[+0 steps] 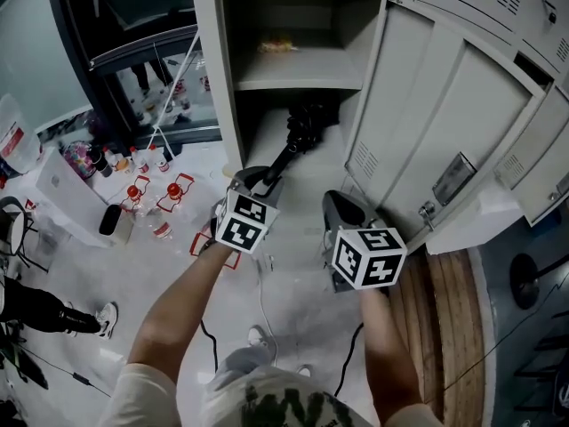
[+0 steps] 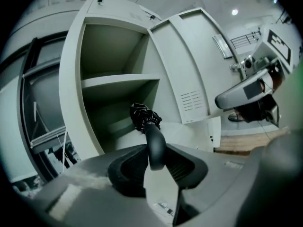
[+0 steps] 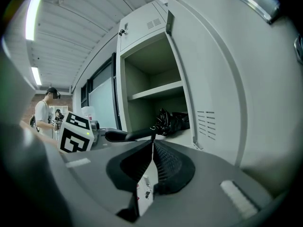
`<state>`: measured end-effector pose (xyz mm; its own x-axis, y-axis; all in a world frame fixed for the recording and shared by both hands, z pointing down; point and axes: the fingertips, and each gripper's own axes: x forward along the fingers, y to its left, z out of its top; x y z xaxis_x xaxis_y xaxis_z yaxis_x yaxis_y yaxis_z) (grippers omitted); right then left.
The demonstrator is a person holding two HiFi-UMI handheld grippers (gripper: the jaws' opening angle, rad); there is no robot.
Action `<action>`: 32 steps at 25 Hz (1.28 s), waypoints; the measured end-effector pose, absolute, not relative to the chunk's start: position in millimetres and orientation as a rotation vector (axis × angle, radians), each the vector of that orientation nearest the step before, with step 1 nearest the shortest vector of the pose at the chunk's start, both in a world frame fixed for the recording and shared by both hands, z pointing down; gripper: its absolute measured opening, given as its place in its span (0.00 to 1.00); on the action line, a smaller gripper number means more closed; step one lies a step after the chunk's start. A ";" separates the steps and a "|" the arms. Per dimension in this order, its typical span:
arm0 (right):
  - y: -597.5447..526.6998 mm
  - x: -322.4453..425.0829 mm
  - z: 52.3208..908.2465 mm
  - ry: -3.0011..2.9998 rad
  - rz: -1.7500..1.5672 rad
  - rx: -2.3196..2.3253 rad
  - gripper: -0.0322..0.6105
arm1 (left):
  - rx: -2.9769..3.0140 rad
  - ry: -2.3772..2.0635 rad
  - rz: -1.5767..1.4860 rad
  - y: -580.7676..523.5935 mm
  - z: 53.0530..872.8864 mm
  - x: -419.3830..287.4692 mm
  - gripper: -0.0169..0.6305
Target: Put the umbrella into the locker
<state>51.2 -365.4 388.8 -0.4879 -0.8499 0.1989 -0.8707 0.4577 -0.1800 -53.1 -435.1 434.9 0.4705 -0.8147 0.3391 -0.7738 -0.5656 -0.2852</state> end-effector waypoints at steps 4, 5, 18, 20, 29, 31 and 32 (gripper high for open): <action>-369.0 52.4 392.9 -2.605 0.414 1.558 0.05 | -2.676 1.412 -0.678 -437.2 432.3 -48.8 0.21; -369.9 52.4 394.3 -2.602 0.419 1.561 0.05 | -2.682 1.419 -0.681 -438.6 432.9 -47.0 0.21; -389.7 67.8 393.6 -2.549 0.425 1.665 0.05 | -2.777 1.547 -0.688 -495.3 436.4 -16.9 0.21; -392.9 71.4 394.3 -2.535 0.428 1.682 0.05 | -2.792 1.557 -0.688 -503.5 437.0 -13.8 0.21; -398.9 77.2 388.3 -2.514 0.404 1.709 0.05 | -2.810 1.537 -0.676 -516.5 438.9 -5.1 0.22; -396.5 76.3 387.0 -2.516 0.400 1.705 0.05 | -2.804 1.542 -0.668 -514.3 437.1 -6.6 0.22; -394.9 76.1 386.2 -2.517 0.399 1.702 0.05 | -2.799 1.546 -0.656 -512.2 434.8 -7.5 0.23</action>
<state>76.1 -394.9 386.2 -0.3813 -0.9008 0.2077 -0.9209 0.3504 -0.1707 -7.5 -512.2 434.8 0.4724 -0.7847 0.4014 -0.8338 -0.5454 -0.0849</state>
